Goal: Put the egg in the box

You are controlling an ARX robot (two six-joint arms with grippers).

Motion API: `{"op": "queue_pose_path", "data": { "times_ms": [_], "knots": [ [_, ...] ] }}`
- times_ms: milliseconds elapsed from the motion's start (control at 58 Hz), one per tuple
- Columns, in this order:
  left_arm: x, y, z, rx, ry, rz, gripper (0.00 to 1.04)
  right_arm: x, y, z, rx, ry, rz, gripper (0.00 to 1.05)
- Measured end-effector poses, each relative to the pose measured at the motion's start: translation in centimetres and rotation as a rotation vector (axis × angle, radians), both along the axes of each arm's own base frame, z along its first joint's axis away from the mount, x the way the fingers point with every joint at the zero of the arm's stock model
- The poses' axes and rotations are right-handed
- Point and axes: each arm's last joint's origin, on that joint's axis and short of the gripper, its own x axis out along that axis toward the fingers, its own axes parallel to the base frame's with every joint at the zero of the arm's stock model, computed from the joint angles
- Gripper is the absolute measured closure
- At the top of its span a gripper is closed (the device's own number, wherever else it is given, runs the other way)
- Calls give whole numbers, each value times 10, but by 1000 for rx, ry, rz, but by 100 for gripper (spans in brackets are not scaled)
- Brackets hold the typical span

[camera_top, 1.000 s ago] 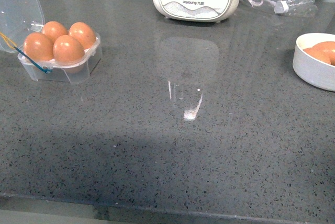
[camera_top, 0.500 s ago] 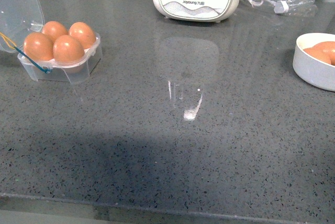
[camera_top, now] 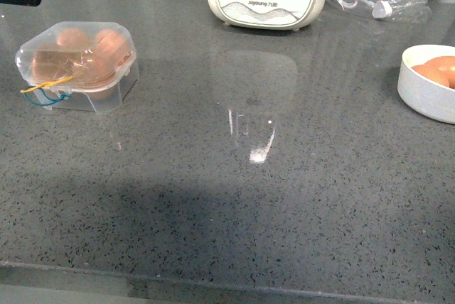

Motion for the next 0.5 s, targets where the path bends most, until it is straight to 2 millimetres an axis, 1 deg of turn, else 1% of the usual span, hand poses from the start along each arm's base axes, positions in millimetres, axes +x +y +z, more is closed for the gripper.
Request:
{"op": "queue_pose_path", "data": {
  "times_ms": [121,293,500],
  "knots": [
    [-5,-9,3,-10,15,-24,7,0,0,0,0,0,0,7],
    [-12,-8,12,-14,-33,-13,7,0,0,0,0,0,0,7],
    [-41,-3,32,-1,-117,-14,7,0,0,0,0,0,0,7]
  ]
}}
